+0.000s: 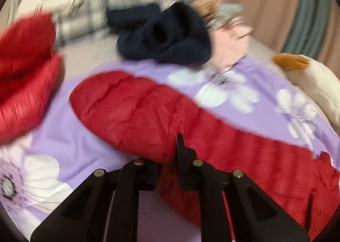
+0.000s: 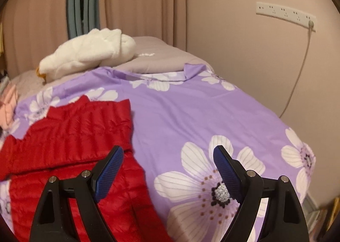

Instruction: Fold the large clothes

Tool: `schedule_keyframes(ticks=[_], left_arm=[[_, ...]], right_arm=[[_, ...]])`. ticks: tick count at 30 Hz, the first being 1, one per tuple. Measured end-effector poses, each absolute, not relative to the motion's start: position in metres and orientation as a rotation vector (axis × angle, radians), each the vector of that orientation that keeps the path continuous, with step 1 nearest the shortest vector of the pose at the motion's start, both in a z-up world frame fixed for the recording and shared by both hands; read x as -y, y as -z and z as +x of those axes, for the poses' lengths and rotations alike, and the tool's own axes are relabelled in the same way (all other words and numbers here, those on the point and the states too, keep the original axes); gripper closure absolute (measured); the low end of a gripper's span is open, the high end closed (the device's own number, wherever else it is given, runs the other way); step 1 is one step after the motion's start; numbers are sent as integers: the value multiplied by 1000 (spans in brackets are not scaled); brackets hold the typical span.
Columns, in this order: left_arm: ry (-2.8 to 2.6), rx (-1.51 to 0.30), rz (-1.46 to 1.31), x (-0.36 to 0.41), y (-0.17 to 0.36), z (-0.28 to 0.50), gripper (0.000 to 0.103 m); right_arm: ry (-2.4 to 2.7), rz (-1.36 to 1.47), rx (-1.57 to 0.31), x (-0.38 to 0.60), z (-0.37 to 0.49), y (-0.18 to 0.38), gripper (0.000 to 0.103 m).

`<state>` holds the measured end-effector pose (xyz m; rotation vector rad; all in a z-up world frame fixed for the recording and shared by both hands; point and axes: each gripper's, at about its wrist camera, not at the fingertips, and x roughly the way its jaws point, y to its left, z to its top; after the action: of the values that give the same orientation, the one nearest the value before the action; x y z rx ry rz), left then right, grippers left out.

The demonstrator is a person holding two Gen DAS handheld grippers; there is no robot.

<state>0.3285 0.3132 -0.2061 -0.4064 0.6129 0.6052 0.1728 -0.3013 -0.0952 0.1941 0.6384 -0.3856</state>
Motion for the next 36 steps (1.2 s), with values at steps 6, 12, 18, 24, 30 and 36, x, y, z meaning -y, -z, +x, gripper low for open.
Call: schedule_keyframes(ticks=[6, 12, 18, 24, 30, 36], left_arm=[[-469, -443, -216, -214, 109, 332, 92], [-236, -325, -156, -68, 55, 327, 91], [-119, -368, -128, 57, 73, 321, 90], [20, -456, -61, 127, 101, 310, 57], [73, -390, -123, 107, 80, 286, 31], [-97, -384, -118, 46, 84, 277, 32]], right_arm=[[365, 189, -562, 307, 152, 83, 17], [379, 182, -524, 324, 139, 76, 17], [403, 296, -507, 354, 129, 76, 17], [399, 343, -517, 362, 129, 78, 17], [376, 333, -515, 355, 130, 72, 17], [221, 376, -570, 322, 162, 73, 17]])
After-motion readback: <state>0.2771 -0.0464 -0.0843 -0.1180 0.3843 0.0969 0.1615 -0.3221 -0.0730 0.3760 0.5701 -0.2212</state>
